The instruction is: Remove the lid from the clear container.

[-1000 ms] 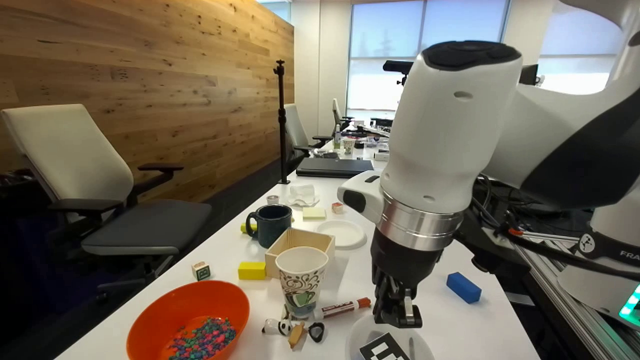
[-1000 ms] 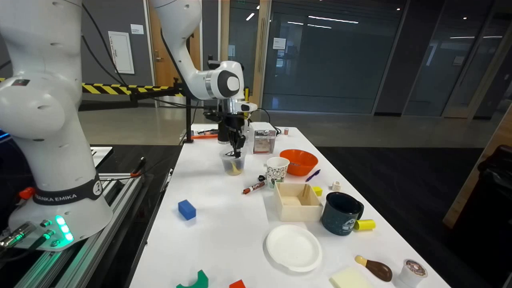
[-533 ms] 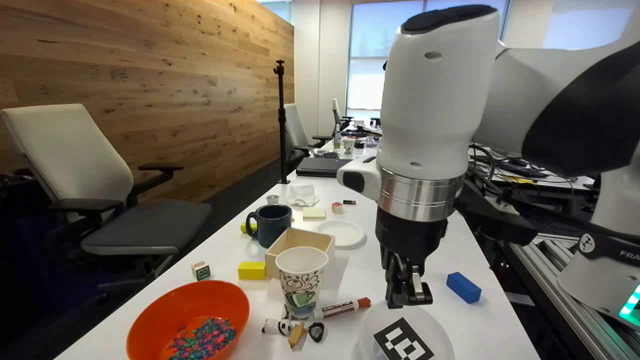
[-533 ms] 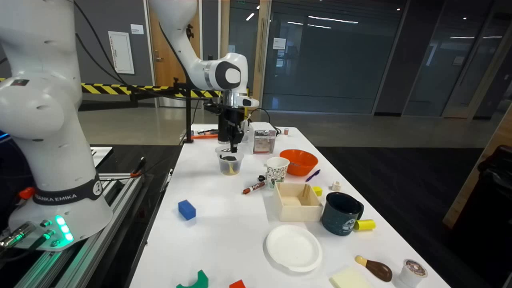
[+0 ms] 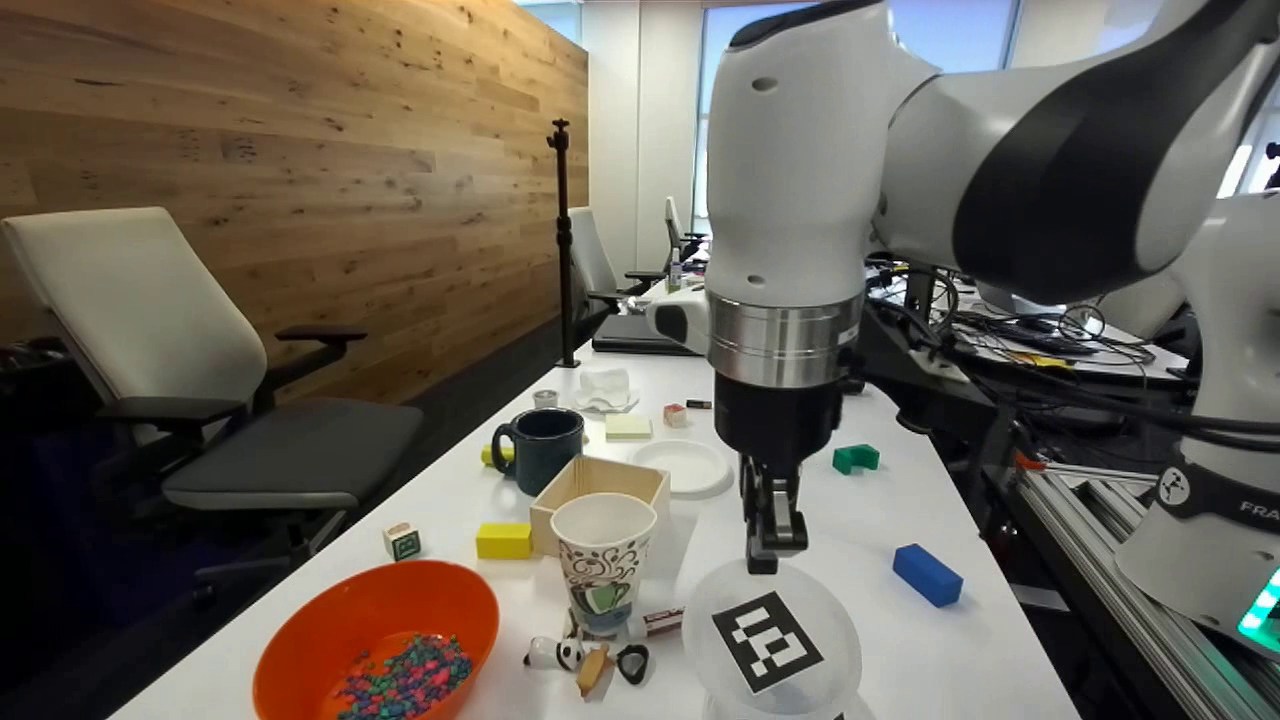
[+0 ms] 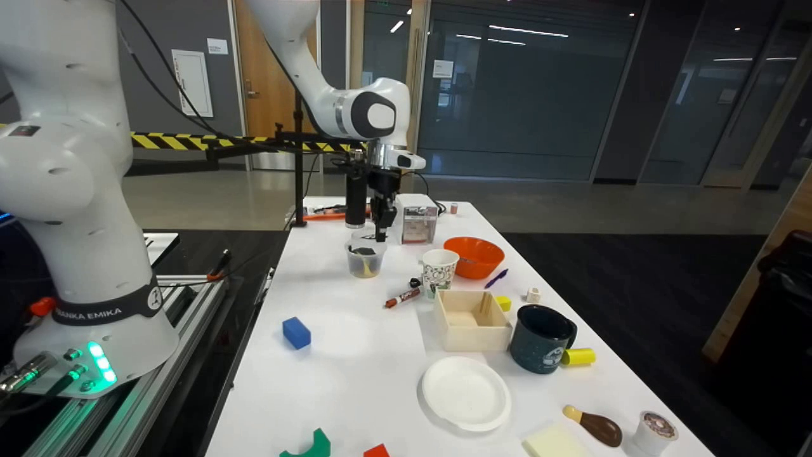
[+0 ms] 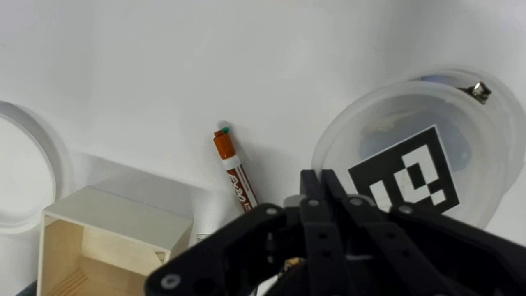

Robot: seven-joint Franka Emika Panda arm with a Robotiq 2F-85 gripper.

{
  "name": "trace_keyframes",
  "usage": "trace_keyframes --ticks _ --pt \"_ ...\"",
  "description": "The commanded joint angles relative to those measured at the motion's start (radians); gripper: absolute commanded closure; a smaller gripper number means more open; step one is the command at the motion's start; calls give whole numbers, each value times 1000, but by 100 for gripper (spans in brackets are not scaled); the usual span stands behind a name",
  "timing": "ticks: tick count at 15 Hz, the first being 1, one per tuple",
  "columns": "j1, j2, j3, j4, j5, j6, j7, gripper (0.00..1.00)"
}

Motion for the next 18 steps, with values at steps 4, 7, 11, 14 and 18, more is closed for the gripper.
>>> trace_keyframes --ticks 4,7,11,14,18 --pt "-72 -29 -33 36 135 -30 -55 99" --pt "-101 -33 -51 48 187 -29 -63 99" --pt "-147 -41 -85 59 269 -24 -71 99" --pt "-184 -43 -114 67 333 -19 -81 99" --pt "-222 -32 -142 85 408 -20 -88 99"
